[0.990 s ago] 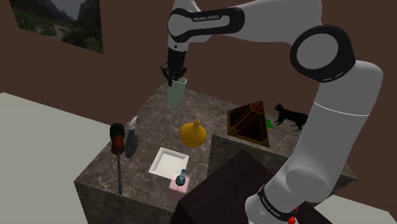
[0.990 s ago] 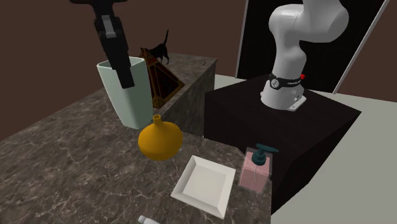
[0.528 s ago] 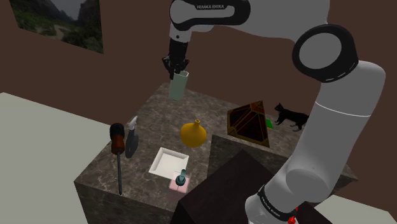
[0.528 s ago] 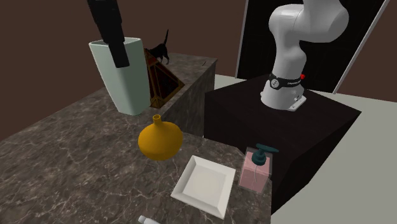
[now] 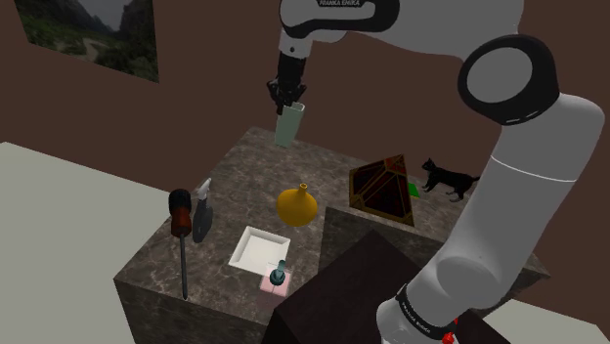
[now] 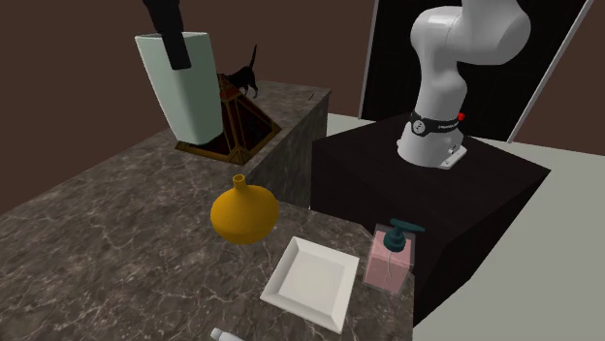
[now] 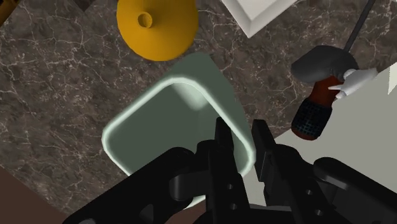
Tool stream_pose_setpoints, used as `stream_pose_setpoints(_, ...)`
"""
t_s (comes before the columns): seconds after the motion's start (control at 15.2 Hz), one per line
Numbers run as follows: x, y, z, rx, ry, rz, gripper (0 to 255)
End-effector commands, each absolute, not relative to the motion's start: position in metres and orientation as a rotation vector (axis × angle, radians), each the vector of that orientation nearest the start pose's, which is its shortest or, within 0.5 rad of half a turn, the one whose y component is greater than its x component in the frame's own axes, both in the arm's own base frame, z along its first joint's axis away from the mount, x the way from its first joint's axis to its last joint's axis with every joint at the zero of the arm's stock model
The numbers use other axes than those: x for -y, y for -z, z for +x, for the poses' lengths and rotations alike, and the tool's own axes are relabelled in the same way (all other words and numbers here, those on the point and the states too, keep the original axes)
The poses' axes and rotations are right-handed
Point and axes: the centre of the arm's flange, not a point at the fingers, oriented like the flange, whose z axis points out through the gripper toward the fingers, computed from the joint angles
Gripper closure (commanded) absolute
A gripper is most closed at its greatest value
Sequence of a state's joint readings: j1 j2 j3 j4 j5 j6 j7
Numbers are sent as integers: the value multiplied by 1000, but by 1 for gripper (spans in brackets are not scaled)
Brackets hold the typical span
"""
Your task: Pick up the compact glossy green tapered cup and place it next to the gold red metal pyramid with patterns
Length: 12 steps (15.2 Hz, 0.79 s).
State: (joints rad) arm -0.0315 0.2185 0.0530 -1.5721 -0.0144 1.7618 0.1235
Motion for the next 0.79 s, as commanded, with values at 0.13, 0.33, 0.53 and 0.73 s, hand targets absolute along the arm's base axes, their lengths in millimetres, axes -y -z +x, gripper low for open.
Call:
stream_pose_setpoints(0.13, 42, -510, 619, -156, -44, -3142, 255)
stream_pose_setpoints(0.33, 81, -510, 613, -156, -44, -3142, 255)
stream_pose_setpoints(0.53, 120, -510, 607, -156, -44, -3142, 255)
stream_pose_setpoints(0.73, 160, -510, 600, -156, -44, -3142, 255)
